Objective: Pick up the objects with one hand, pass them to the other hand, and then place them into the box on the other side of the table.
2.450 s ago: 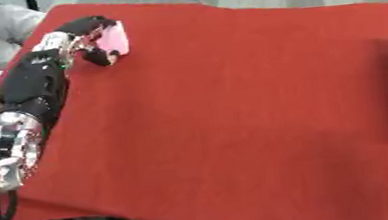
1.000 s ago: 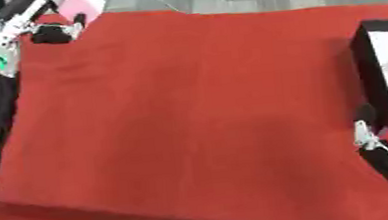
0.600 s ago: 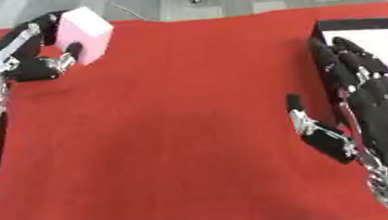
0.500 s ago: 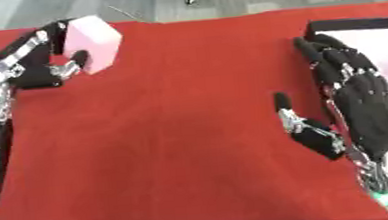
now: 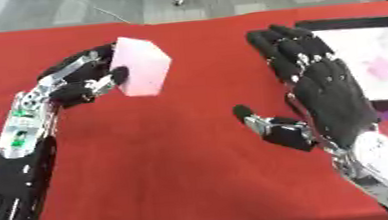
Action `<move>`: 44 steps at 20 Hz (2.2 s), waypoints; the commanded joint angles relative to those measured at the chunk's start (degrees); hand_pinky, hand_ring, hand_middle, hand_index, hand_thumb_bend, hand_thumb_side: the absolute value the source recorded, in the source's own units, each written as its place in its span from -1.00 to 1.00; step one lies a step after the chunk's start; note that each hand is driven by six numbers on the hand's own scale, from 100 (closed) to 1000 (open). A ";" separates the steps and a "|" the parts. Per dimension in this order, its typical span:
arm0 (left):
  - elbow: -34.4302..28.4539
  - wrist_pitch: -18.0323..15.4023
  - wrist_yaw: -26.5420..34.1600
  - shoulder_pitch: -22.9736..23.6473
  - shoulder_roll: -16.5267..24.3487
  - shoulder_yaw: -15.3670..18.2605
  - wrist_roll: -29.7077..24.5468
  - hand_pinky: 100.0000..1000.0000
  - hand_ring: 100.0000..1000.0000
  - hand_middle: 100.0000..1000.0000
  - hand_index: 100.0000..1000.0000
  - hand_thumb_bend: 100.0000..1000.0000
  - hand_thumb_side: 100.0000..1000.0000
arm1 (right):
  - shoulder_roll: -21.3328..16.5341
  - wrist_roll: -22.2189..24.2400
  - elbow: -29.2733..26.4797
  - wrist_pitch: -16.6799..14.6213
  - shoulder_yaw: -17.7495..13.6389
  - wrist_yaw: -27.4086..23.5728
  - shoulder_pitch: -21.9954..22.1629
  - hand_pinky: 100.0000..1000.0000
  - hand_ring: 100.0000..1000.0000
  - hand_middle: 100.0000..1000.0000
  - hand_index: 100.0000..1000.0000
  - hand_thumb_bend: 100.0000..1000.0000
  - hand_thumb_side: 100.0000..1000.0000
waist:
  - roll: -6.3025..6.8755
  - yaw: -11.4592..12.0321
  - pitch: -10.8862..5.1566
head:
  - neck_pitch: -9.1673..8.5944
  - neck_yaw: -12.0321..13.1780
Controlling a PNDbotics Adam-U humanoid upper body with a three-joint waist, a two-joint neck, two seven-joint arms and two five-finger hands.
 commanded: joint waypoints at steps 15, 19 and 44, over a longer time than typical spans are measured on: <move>-3.43 8.78 5.27 -3.53 -6.65 -5.14 -0.08 0.20 -0.22 -0.35 -0.14 -1.00 -0.14 | 1.51 0.48 -1.18 -1.57 2.31 0.69 -2.81 0.71 0.76 0.69 1.00 0.02 -0.46 | -0.77 0.25 -1.17 | -0.12 -1.22; -3.63 9.67 5.19 -3.33 -7.21 -5.87 -0.08 0.20 -0.21 -0.35 -0.14 -1.00 -0.13 | 2.03 -0.89 -1.18 -0.65 1.85 0.67 -3.32 0.69 0.74 0.67 0.99 0.02 -0.48 | -0.80 0.18 -1.12 | -0.12 -1.39; -3.99 9.43 3.73 -2.33 -9.69 -10.90 -0.08 0.25 -0.16 -0.31 -0.11 -1.00 -0.14 | 3.34 -5.71 -1.18 6.66 2.79 -2.58 -4.47 0.37 0.55 0.12 0.56 -0.72 -0.76 | -0.98 -0.10 -1.00 | -0.12 -2.53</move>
